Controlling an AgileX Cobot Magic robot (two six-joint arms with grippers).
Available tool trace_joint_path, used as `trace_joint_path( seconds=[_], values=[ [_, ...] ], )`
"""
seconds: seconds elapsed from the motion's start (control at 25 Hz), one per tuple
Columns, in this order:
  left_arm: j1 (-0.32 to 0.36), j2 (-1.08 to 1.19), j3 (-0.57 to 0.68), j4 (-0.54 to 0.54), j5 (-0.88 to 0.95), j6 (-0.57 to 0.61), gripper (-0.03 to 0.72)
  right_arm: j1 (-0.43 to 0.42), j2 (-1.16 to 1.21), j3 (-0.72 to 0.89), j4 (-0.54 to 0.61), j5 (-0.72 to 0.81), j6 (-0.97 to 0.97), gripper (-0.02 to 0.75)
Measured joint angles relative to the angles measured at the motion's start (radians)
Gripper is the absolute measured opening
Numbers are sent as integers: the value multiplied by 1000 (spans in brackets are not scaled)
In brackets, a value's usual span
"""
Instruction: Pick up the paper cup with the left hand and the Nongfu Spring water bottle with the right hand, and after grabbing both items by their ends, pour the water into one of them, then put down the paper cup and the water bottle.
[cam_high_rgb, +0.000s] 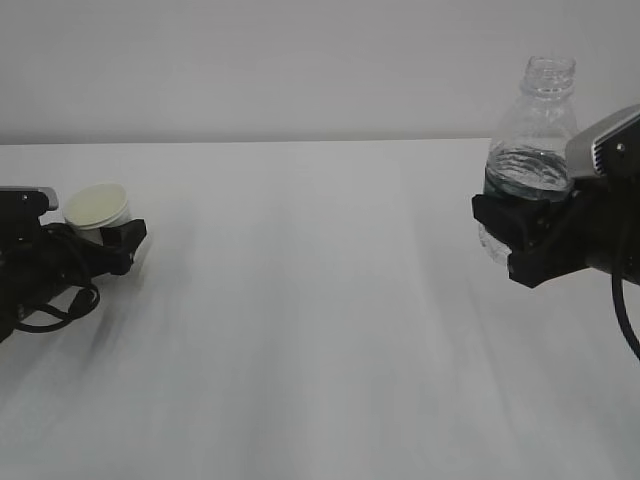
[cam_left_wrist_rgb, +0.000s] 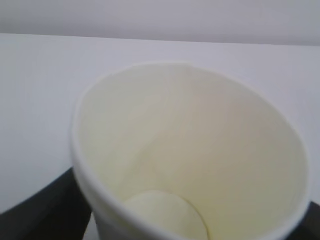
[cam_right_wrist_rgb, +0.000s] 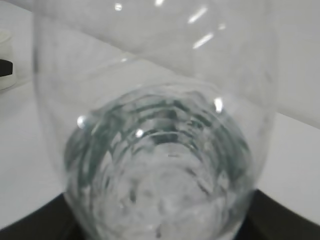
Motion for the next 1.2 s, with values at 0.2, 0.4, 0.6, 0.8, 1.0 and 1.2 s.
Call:
trace_joint_path(
  seconds=[0.2,0.4,0.6,0.8,1.0,1.2],
  values=[
    [0,0,-2,7,0,0,580,0,0,0,0,0,0,421],
    [0,0,-2,24,0,0,537,0,0,0,0,0,0,421],
    [0,0,-2,25,0,0,486,0,0,0,0,0,0,421],
    [0,0,-2,84,0,-4,479,0,0,0,0,0,0,421],
    [0,-34,-2,202,0,-13,477,0,0,0,0,0,0,421],
    [0,-84,-2,360,0,-132,476,0,0,0,0,0,0,421]
  ],
)
